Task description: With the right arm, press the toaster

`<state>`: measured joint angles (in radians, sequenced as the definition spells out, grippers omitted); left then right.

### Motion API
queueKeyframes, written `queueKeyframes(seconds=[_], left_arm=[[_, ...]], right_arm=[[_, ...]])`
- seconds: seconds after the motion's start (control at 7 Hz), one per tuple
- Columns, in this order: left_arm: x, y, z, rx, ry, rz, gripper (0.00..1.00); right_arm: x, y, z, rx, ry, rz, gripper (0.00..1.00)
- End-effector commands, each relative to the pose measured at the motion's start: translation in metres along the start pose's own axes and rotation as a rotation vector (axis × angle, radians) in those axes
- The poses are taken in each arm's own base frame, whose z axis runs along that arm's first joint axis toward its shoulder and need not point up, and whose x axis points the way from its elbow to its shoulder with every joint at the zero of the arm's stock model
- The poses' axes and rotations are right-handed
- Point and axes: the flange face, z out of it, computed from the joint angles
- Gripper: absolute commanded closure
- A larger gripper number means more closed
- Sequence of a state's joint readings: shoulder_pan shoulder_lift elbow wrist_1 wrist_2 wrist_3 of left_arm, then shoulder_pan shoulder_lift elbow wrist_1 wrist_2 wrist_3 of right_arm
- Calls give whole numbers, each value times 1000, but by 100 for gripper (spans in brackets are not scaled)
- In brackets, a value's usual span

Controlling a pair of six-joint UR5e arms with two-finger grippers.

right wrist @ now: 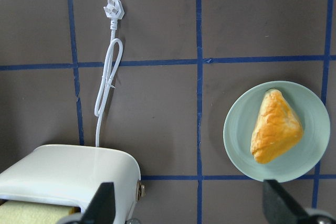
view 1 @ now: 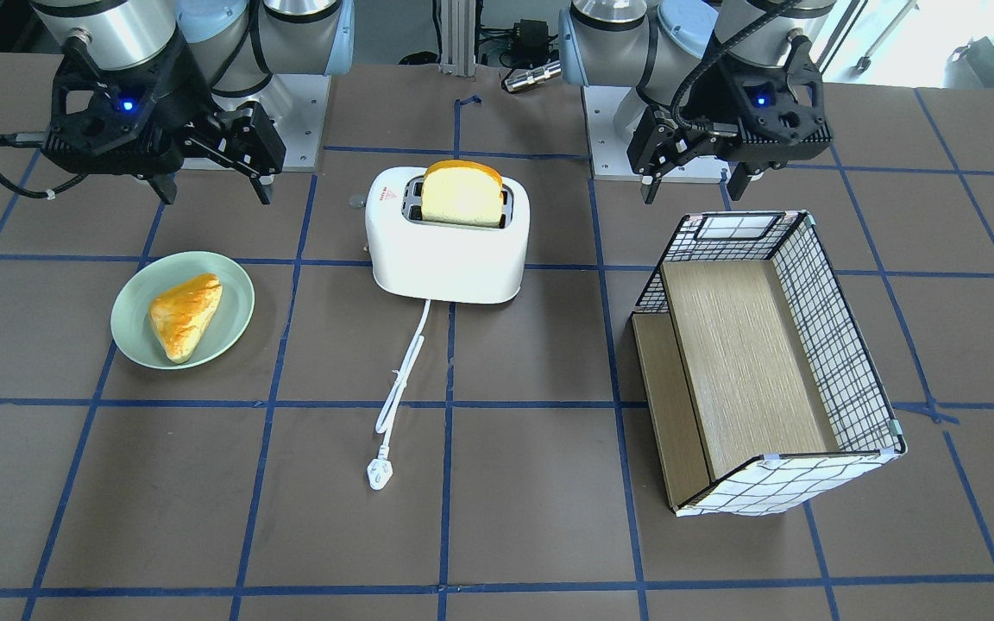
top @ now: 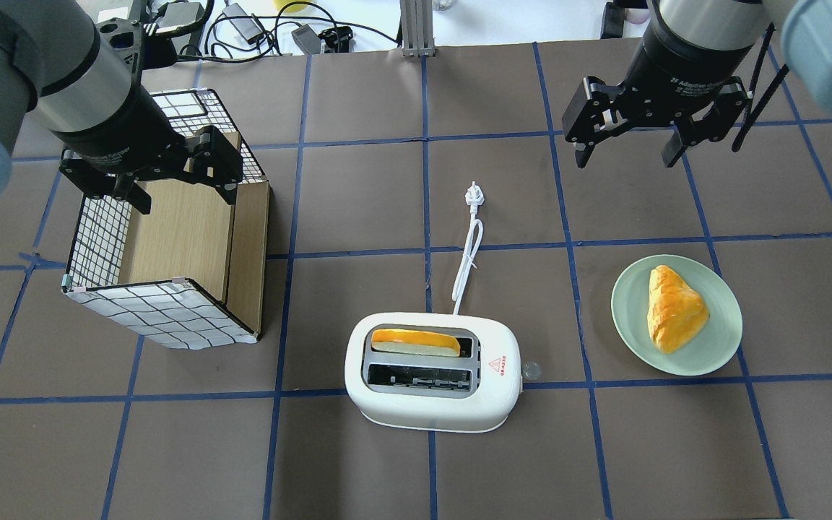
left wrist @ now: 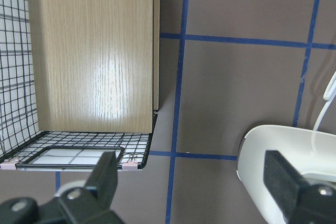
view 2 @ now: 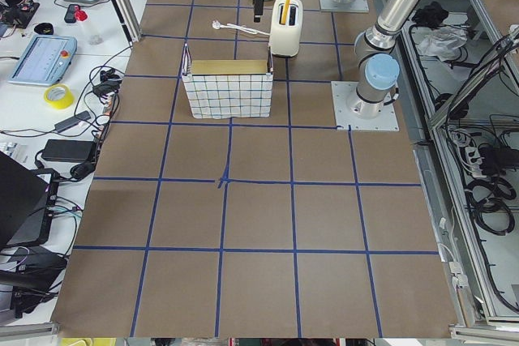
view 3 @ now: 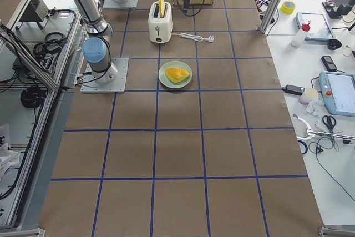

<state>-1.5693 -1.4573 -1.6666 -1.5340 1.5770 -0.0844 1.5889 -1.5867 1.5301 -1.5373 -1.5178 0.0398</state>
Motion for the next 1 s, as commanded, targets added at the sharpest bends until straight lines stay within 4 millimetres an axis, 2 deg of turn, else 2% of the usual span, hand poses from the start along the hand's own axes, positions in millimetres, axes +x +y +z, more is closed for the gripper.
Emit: queueKeyframes(seconds=[0.0, 0.14, 0.86], left_arm=[[0, 0, 0, 1, 0, 0, 0], [0, 0, 0, 1, 0, 0, 0], [0, 0, 0, 1, 0, 0, 0]], right_arm=[[1, -11, -7, 91, 3, 1, 0], [2, -9, 0, 72, 4, 1, 0], [6, -10, 0, 77, 7, 21, 0]])
